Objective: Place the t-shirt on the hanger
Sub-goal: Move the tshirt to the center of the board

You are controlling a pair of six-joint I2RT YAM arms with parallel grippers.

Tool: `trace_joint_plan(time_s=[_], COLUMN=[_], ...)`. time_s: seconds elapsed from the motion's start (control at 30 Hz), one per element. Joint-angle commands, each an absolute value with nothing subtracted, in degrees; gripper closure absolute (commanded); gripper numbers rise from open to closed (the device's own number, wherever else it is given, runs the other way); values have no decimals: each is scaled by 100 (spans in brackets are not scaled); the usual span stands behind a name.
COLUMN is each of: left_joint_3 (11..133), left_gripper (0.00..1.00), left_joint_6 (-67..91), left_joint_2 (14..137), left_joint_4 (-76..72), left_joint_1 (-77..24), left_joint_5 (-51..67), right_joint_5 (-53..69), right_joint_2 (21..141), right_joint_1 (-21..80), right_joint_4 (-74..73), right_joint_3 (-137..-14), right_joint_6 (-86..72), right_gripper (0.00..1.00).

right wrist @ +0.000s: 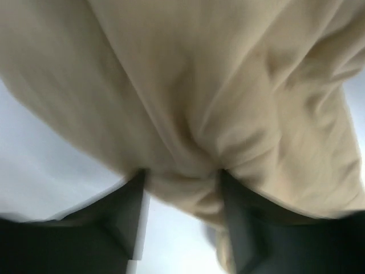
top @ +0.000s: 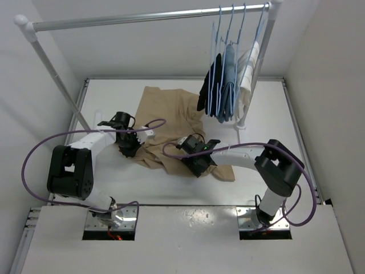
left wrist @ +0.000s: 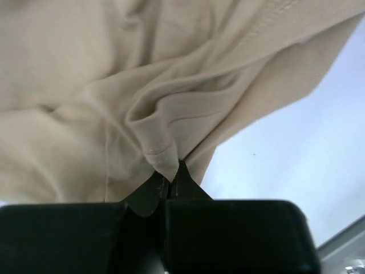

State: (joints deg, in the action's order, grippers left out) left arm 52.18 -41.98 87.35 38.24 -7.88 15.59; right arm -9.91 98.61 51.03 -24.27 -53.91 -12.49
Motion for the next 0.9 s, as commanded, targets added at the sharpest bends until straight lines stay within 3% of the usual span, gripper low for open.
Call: trace_joint_plan(time_s=[0.0,0.03,0.13,0.57,0.87], left_joint_3=[5186,5186,5186,4852,4913], left_gripper=[100,100,100,100,100], left_joint_6=[-4114,-4026,-3745,-3401,-3340], left_joint_2=[8587,8587,8456,8156,8314], left_joint_4=[3920,3859,3806,3393,3243], left_joint_1=[-756,-756,-756,-809,-914], left_joint_5=[1766,1767,1828,1881,1767], right_joint_5=[-828,-713,-387,1335,1837], right_joint_2=[9476,9309,8748,8947,8895], right_joint_1=[5221,5221,5273,5660,5660], right_joint_4=[-3015,-3015,-2813,-3683,-2444], right_joint_3=[-5843,-5845,-6081,-8532,-9394], right_joint_6=[-817,-765,-704,-211,-377], right_gripper=[39,27,20,20,20])
